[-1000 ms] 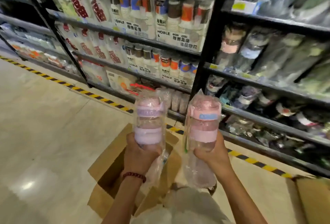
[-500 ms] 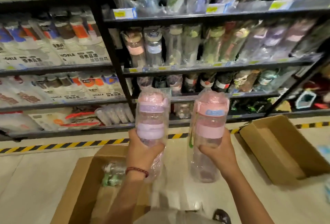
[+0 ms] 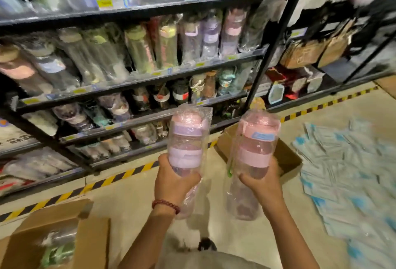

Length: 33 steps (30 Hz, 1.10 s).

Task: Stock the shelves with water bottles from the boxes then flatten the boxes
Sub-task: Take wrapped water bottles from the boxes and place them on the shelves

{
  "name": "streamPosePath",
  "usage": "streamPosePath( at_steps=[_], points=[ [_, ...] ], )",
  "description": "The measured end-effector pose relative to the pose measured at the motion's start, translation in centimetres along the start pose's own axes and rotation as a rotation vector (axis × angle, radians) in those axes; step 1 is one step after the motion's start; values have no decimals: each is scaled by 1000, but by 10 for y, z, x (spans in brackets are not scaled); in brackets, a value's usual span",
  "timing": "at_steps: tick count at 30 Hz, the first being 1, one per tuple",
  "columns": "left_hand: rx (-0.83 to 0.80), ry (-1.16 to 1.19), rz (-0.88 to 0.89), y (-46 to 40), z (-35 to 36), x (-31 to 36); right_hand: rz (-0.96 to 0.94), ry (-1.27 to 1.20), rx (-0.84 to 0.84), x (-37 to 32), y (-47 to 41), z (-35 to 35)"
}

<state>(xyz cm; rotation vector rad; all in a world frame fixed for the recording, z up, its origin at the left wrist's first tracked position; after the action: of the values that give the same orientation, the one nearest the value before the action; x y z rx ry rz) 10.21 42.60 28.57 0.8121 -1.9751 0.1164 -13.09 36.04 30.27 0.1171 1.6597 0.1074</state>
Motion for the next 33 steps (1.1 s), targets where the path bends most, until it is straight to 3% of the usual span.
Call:
streamPosePath(
  at_steps=[10,17,33],
  points=[
    [-22,-68,24,-29,59,51,103,-63,84,14,-37,-53],
    [-50,-59,140,-88,91,98,35,-57,106,-3,-101,-54],
    [39,124,490,-286,57,311,-298,-93,5,-172,-336,35]
  ],
)
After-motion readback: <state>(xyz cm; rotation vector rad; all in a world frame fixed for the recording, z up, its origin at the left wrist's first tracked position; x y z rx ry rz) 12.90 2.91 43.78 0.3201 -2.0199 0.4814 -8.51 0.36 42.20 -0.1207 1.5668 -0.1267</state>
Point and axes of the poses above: each hand's wrist, its own y-axis away from the middle knuckle, its own z-axis out of the palm, x = y × z, the point moved 6 cm from there along -y, towards the middle knuckle, and after that the axes turned 10 degrees about -y, right-handed, at the moved point
